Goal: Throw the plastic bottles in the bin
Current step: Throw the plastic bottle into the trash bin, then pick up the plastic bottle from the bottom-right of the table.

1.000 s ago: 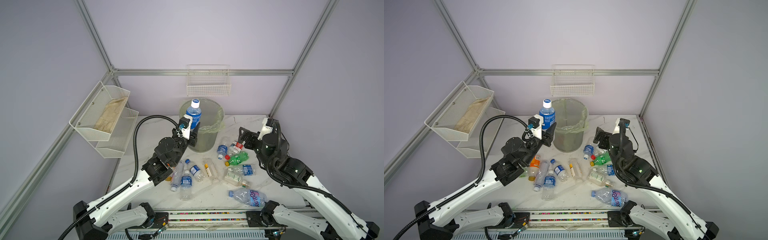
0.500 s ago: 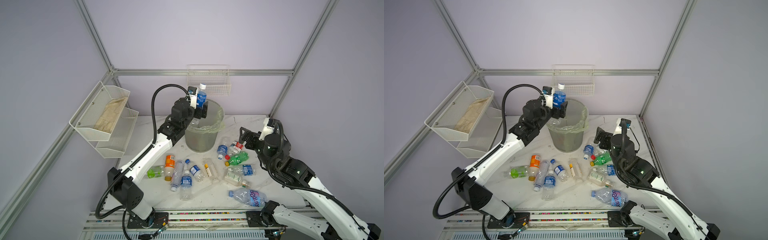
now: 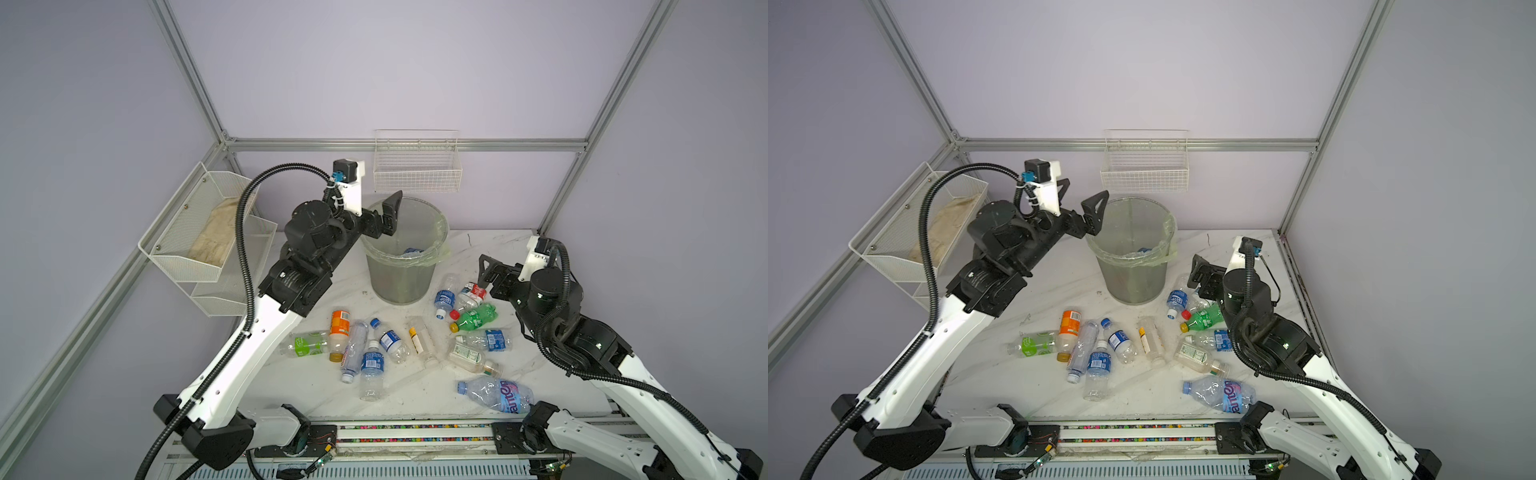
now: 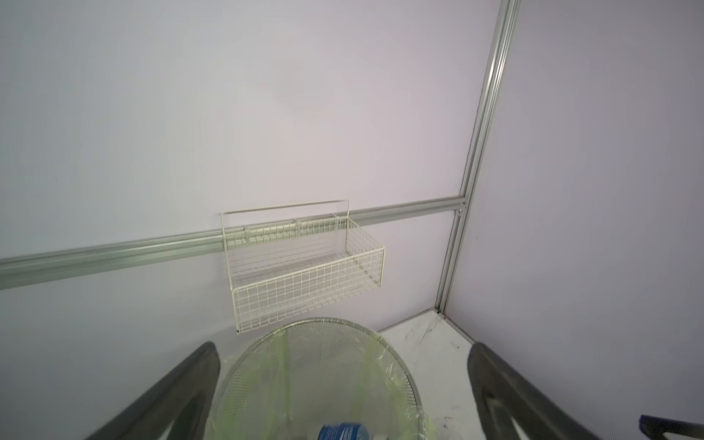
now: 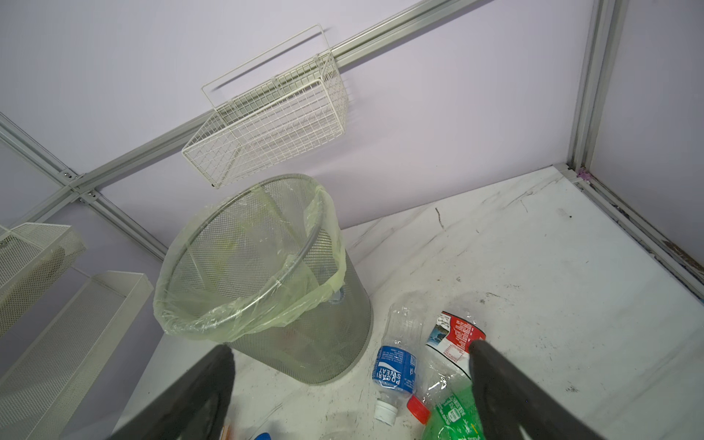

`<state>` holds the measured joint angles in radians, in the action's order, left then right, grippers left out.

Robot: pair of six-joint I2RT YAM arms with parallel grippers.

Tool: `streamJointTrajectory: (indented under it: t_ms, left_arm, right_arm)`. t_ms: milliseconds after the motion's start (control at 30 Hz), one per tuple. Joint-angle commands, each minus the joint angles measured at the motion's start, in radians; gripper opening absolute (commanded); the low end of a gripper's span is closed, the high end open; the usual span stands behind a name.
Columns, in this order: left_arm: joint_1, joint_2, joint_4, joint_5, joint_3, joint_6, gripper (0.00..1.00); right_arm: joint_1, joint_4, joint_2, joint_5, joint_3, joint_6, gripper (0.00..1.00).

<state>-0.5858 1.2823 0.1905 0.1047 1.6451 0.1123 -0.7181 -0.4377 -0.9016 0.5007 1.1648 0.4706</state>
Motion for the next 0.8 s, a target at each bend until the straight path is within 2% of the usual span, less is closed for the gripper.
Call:
streamJointTrajectory:
  t_ms: [0, 233, 400, 667, 767]
  left_arm:
    - [-0.013, -0.029, -0.018, -0.046, -0.067, 0.010, 1.00]
    - [-0.082, -0.173, -0.017, -0.055, -0.186, 0.020, 1.00]
    - [-0.213, -0.249, 0.008, -0.071, -0.304, -0.054, 1.00]
    - [-0.417, -0.240, 0.148, -0.140, -0.444, -0.198, 1.00]
    - [-0.468, -0.199, 0.181, -0.156, -0.469, -0.209, 1.00]
  right_arm:
    - [0.005, 0.008, 0.002, -0.002, 0.006, 0.011, 0.97]
    - [0.005, 0.008, -0.005, 0.004, 0.007, 0.015, 0.97]
    - [0.006, 0.004, -0.029, 0.009, 0.030, 0.014, 0.97]
    - [0.024, 0.002, -0.041, 0.023, 0.093, -0.023, 0.97]
    - [0.035, 0.001, -0.042, 0.022, 0.122, -0.038, 0.97]
